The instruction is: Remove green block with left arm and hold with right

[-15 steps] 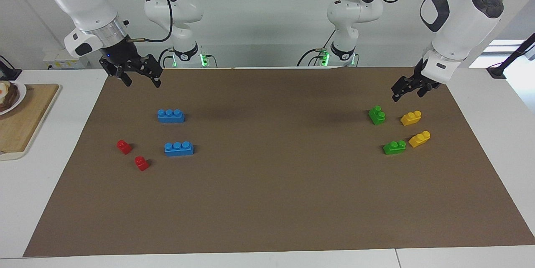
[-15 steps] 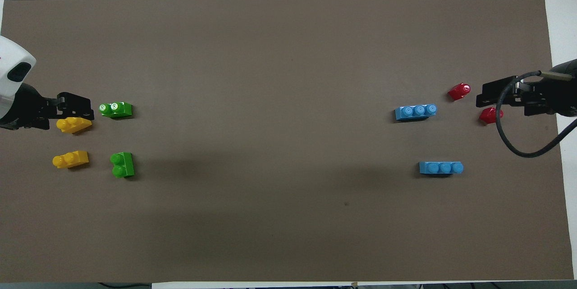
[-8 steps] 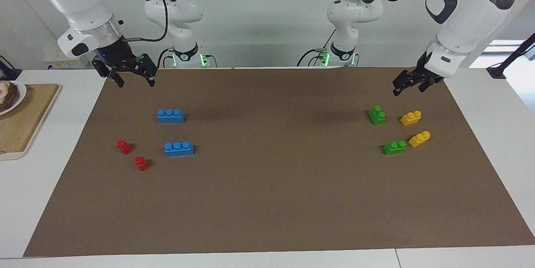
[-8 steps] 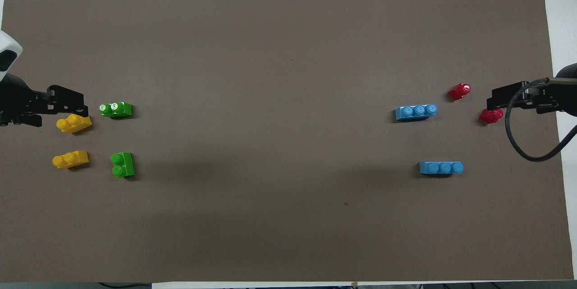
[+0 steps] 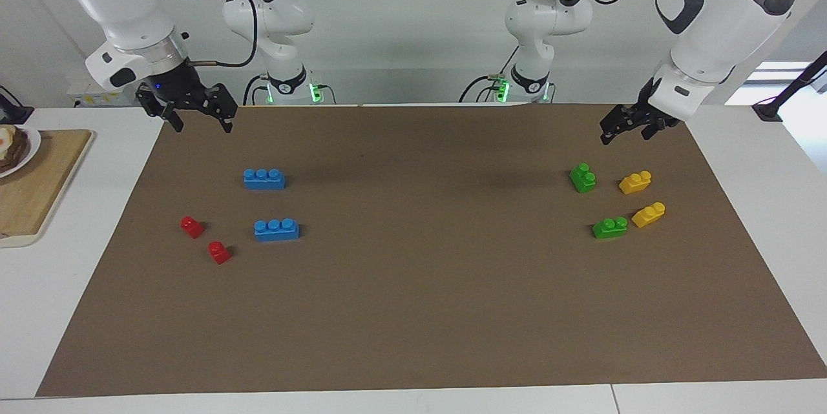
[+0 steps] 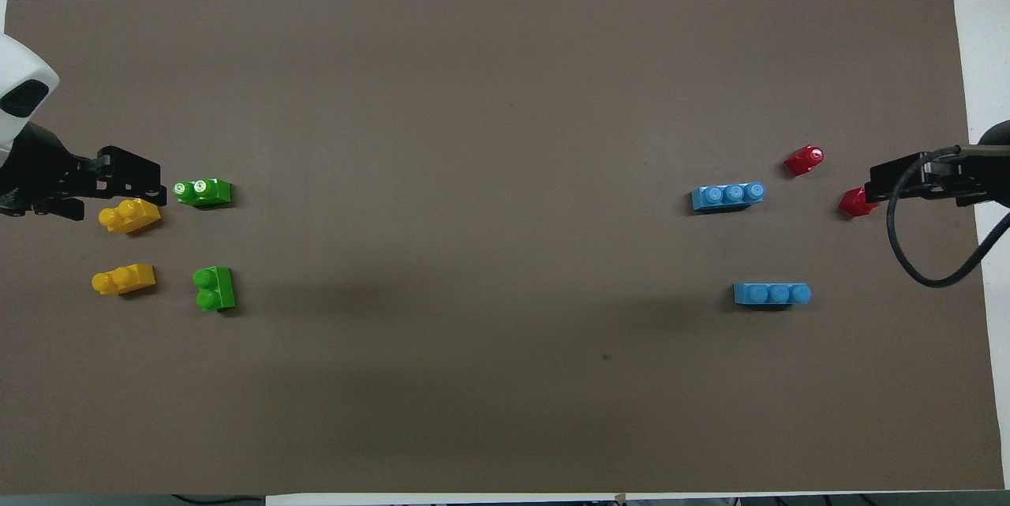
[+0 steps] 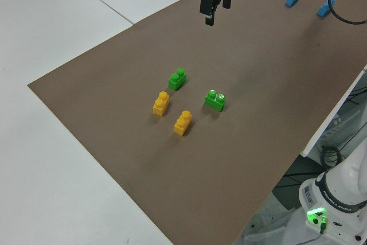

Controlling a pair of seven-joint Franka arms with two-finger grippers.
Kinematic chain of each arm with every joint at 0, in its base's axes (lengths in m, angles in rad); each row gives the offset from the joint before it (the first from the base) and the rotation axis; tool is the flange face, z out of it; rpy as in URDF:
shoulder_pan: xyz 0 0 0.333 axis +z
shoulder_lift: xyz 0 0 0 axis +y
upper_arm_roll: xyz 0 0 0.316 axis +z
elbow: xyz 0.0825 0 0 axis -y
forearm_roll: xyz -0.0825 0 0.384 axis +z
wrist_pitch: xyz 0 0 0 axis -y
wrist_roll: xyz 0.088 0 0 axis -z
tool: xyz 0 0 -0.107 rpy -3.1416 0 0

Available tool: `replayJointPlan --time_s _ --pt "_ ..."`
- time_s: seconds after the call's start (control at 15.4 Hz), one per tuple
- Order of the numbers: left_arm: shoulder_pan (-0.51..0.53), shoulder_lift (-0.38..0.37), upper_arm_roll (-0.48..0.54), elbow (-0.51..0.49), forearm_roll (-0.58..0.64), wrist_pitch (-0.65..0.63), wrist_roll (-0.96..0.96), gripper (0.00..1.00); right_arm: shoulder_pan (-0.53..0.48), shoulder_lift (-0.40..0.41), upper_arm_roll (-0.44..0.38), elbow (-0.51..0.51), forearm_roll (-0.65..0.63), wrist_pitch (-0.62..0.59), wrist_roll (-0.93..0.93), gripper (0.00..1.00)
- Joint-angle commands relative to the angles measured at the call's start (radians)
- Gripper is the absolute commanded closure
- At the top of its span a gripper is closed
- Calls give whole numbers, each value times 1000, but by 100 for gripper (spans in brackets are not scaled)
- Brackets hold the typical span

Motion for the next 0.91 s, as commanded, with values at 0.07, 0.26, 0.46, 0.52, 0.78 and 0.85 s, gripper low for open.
replayJointPlan --time_s 0.07,0.26,0.46,0.52,0.78,0.85 --pt "-17 -15 10 25 15 -34 14 0 -10 -20 6 -19 -22 -15 -24 0" --pt "-17 -12 -1 48 26 -26 14 0 -10 -20 6 -19 -22 -13 -24 0" --pt "-11 -12 4 42 41 -11 43 0 -10 -20 4 -20 -23 -13 -25 0" --pt "-11 -13 4 39 41 -20 44 0 -10 -20 4 -20 -25 -13 -25 0" --pt "-14 -16 4 31 38 -23 30 0 -10 -20 4 -19 -28 -13 -28 0" --pt "-14 -16 5 29 38 -23 31 0 -10 -20 4 -19 -38 -13 -38 0"
